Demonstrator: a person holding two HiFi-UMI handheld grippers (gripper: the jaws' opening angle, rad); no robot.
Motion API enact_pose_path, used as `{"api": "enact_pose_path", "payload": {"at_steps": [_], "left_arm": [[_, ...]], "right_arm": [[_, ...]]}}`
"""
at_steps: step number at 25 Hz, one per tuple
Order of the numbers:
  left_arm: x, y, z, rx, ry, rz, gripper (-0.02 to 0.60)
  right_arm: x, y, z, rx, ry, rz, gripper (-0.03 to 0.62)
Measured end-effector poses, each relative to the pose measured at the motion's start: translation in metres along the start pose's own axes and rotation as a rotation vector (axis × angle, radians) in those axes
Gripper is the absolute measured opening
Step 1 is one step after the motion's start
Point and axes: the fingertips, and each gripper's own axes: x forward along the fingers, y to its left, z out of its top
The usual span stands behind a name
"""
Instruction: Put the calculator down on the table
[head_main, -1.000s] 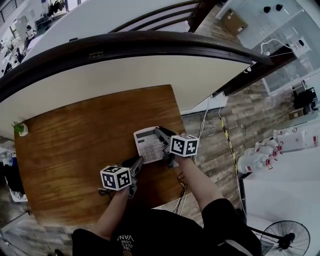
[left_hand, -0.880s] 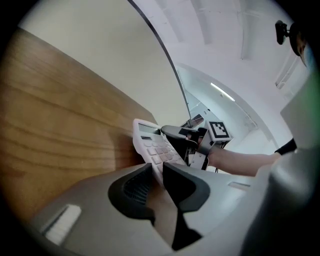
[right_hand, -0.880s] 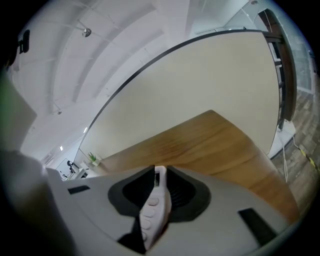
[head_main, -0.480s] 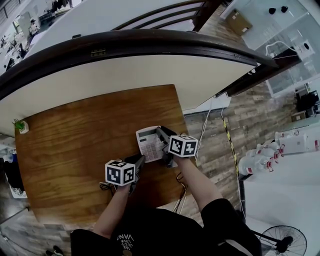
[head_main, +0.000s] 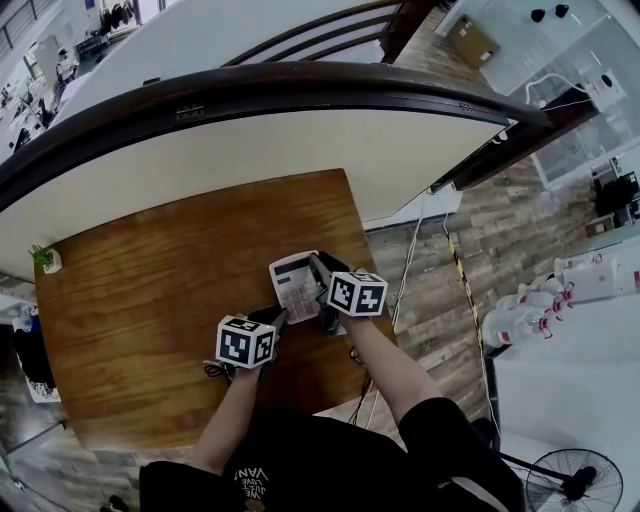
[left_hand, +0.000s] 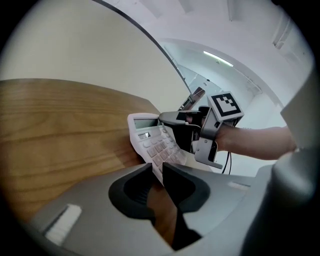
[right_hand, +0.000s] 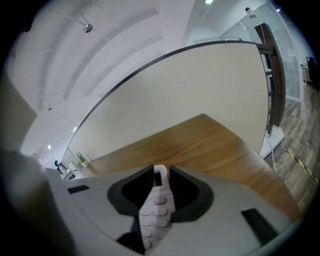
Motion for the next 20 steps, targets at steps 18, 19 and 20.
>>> {"api": "enact_pose_path", "payload": {"at_steps": [18, 19, 20], "left_arm": [[-0.043, -0.011, 0.017, 0.073, -0.187, 0.095, 0.132], [-0.046, -0.014, 0.018, 0.084, -0.203, 0.1, 0.12], [-0.049, -0.018, 0.018, 0.095, -0.217, 0.104, 0.105]], "right_arm": [[-0.07, 0.036, -0.02, -0.016, -0.061, 0.017, 0.103], [-0.076, 0.039, -0.022, -0.019, -0.068, 0.018, 0.103], [-0.083, 0.042, -0.024, -0.022, -0.075, 0.02, 0.103]]}}
